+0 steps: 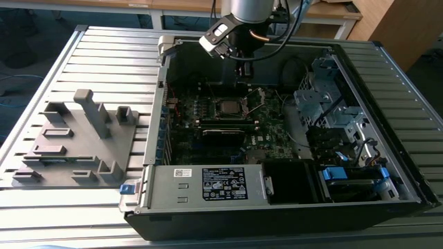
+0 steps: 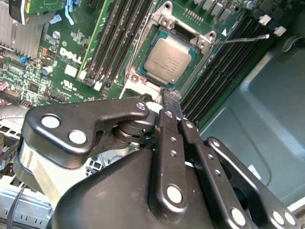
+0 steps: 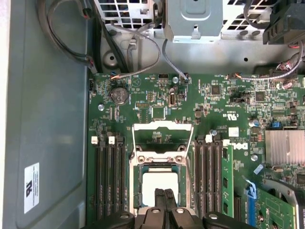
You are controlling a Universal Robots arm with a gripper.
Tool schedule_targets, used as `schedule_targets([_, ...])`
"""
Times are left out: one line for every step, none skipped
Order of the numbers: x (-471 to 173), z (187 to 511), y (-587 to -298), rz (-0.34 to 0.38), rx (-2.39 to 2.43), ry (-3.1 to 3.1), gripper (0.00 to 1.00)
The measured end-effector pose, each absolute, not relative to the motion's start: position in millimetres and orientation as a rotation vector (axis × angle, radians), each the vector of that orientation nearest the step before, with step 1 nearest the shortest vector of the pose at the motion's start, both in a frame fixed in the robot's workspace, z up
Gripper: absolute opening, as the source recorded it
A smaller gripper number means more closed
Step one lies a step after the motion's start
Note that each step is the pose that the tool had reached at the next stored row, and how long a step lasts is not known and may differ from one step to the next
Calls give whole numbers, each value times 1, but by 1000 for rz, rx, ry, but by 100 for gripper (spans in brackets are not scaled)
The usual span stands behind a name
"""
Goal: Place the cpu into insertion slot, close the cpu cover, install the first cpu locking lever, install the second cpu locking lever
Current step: 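Close the cpu cover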
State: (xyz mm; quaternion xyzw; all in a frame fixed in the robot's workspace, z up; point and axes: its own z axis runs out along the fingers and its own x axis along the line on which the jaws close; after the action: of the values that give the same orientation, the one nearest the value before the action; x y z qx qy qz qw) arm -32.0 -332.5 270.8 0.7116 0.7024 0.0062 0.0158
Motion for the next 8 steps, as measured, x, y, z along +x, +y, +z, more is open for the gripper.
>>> schedule_targets([-30,271,-332,19,2213,2185,11])
schedule_targets([-28,271,-332,19,2213,2185,11])
schedule_targets([-27,271,-332,19,2213,2185,11])
schedule_targets([-25,271,-332,19,2213,2185,11])
schedule_targets([-24,270,-332,19,2213,2185,11])
schedule_targets([-22,270,-332,19,2213,2185,11])
schedule_targets([-21,270,-332,19,2213,2185,11])
schedule_targets([-20,270,-332,19,2213,2185,11])
